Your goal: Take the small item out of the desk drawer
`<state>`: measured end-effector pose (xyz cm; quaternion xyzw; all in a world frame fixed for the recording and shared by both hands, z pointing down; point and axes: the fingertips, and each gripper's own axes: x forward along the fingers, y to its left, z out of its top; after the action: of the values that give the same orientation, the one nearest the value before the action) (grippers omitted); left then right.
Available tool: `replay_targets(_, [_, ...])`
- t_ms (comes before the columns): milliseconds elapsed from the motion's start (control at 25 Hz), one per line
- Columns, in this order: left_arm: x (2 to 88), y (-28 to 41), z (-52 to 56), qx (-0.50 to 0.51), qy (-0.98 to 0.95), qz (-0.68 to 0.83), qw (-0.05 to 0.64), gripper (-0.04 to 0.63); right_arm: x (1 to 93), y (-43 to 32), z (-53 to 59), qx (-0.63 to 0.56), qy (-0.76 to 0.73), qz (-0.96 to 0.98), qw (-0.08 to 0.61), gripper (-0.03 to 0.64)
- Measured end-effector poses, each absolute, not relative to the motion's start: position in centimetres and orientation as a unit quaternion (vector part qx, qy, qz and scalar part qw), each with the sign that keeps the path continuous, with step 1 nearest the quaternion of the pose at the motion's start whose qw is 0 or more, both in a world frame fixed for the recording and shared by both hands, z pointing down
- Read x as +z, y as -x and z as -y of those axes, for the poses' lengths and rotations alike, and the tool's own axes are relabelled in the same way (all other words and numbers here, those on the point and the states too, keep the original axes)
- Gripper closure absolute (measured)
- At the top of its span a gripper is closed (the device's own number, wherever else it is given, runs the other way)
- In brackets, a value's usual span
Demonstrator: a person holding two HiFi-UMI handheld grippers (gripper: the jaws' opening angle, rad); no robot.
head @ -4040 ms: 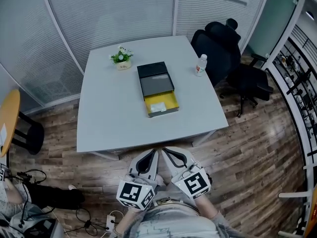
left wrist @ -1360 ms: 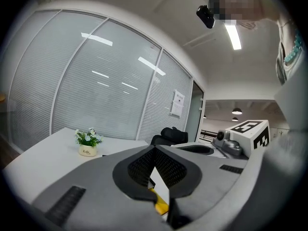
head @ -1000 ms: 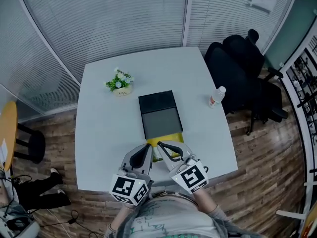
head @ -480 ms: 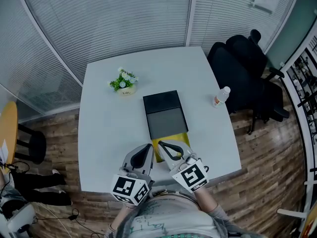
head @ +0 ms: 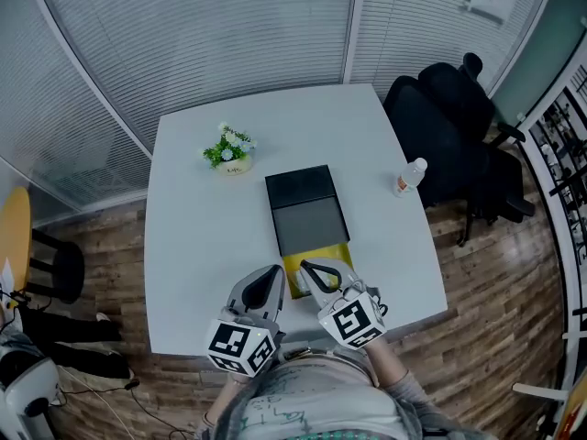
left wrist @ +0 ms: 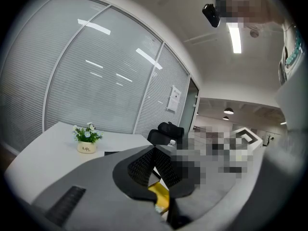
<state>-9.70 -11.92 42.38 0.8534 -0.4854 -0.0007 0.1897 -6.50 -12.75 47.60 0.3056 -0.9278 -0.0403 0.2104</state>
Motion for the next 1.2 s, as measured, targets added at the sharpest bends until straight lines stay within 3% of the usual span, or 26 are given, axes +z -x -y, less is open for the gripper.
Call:
replay_targets(360, [43.7,10.8,11.3,0.000,-0.843,0.493,0.213,0.598,55.1,5.0,13.0,-0.055,-0.270,0.902,0.333,0.617])
replay_targets(1200, [45.4,11.8,9.8,0.001,-0.836,0.491,0.244,0.598,65.1,4.7,11.9,0.011,-0.148,0.880,0.450,0.617])
